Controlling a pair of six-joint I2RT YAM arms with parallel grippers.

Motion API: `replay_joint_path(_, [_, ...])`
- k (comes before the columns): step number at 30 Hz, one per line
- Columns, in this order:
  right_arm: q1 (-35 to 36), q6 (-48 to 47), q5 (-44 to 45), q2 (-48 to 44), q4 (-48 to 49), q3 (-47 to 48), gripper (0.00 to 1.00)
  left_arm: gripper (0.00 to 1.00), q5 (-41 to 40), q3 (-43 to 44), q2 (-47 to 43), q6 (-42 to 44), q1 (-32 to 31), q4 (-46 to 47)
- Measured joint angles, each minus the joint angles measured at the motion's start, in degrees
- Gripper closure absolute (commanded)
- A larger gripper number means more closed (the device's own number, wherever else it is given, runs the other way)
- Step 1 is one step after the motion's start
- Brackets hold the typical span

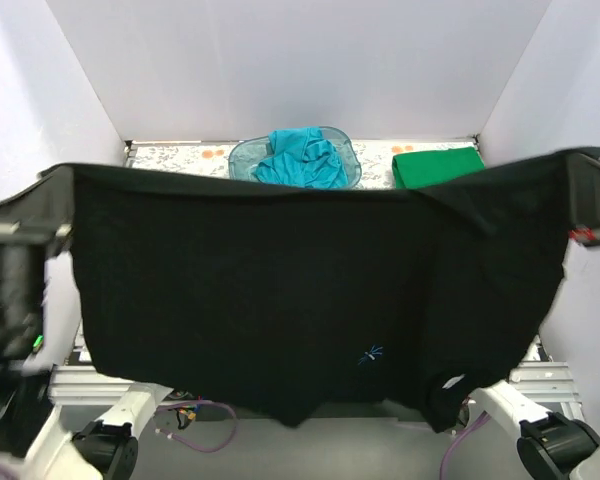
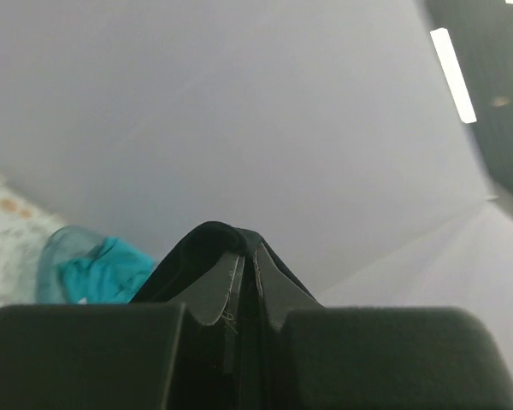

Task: Fold and stack the t-shirts
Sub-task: Flatten the tshirt out, then fold the tshirt

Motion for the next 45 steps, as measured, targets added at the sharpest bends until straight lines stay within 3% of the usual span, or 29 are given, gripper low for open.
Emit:
replay_joint_path(4, [0.02,-2.16,4.68,1.09,4.57,-12.96,0.99,1.0,-4.42,-16.59,1.49,0.09,-0.04,3.52])
replay_joint_path(12, [-0.02,-5.14,9.22,6.51,21.92,-51.93,0.99,1.0,-9.27,-51.95,13.25,0.42,-0.02,19.28])
replay_joint_path(16, [-0.28,-6.01,8.98,13.7,27.45,-63.25,0.99,1.0,-9.7,-61.72,21.7,0.42,0.04,26.47])
replay_joint_path(19, [-0.9,-6.25,7.19,22.51,32.48,-64.37,0.99,1.0,-10.23,-61.53,32.28,1.01,0.31,31.54])
replay_joint_path(23, [-1.57,-6.67,5.22,33.64,37.46,-62.45,0.99,1.0,-10.86,-53.09,49.88,2.32,1.18,33.2])
replay_joint_path(28, [-1.95,-7.56,4.02,41.35,39.65,-59.25,0.99,1.0,-11.1,-45.86,61.92,2.75,1.9,32.44])
replay_joint_path(33, [-1.95,-7.67,3.45,42.14,39.56,-57.33,0.99,1.0,-11.06,-44.41,62.86,2.95,2.51,31.28])
replay_joint_path(38, [-1.95,-5.42,3.17,39.39,32.41,-56.72,0.99,1.0,-10.36,-45.66,60.46,2.25,2.75,29.66])
replay_joint_path(45, [-1.31,0.28,-1.31,23.65,22.23,-66.07,0.99,1.0,-8.66,-52.22,49.35,1.16,2.95,24.94])
